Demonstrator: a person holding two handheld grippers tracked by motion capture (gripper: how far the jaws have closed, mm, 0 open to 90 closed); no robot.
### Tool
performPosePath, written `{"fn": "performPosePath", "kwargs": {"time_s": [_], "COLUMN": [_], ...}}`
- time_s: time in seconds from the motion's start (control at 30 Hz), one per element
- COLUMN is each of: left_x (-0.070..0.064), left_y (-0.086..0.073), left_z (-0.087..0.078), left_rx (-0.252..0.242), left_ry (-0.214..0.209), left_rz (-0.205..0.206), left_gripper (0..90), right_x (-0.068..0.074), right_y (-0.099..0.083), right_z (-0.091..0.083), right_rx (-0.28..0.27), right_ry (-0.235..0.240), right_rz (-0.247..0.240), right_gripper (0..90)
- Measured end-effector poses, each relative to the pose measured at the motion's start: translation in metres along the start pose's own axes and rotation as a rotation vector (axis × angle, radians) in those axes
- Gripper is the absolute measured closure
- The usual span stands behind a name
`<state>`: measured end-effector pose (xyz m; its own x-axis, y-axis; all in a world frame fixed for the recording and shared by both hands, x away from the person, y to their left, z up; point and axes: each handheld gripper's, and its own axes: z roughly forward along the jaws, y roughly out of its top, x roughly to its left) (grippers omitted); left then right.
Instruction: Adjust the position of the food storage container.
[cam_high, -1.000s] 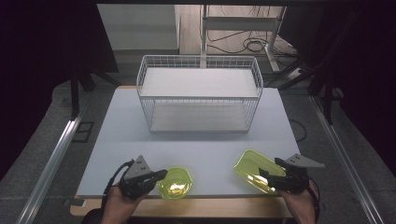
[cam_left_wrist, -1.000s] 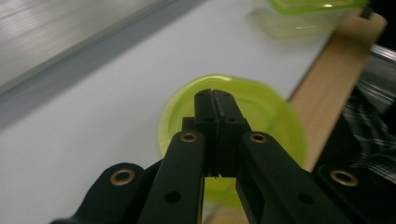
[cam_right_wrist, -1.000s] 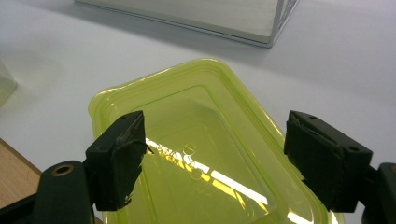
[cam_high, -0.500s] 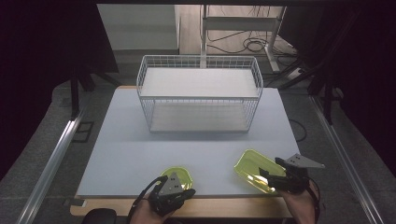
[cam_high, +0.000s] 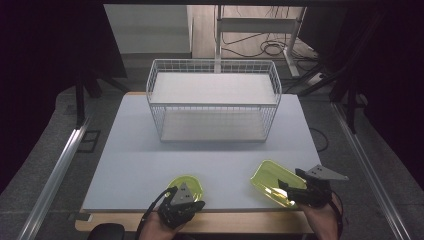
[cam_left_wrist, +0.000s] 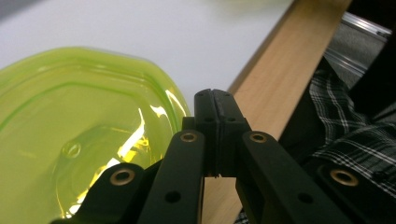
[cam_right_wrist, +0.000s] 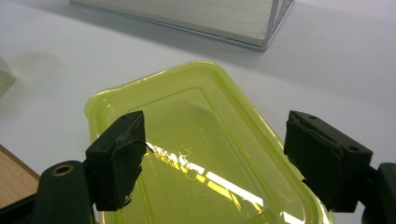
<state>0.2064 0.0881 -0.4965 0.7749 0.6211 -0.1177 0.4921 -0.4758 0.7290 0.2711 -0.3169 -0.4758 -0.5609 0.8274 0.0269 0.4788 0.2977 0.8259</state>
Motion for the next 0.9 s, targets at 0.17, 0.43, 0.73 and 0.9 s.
{"fn": "performPosePath", "kwargs": {"time_s": [0.17, 0.43, 0.73, 0.9], "left_x": [0.014, 0.043, 0.074, 0.092], "left_y": [-0.004, -0.013, -0.02, -0.023], "left_z": [-0.006, -0.018, -0.028, -0.034], "left_rx": [-0.005, -0.021, -0.047, -0.046], "left_ry": [0.042, 0.112, 0.159, 0.196], "left_rz": [-0.036, -0.103, -0.179, -0.203], "left_gripper": [89.7, 89.7, 89.6, 89.5], "right_x": [0.0, 0.0, -0.001, -0.002], "right_y": [0.0, 0.0, -0.001, -0.001], "right_z": [0.0, 0.0, 0.001, 0.001], "right_rx": [0.002, 0.004, 0.007, 0.012], "right_ry": [0.0, 0.002, 0.002, 0.003], "right_rz": [0.002, 0.006, 0.014, 0.022], "right_gripper": [21.2, 21.2, 21.2, 22.1]}}
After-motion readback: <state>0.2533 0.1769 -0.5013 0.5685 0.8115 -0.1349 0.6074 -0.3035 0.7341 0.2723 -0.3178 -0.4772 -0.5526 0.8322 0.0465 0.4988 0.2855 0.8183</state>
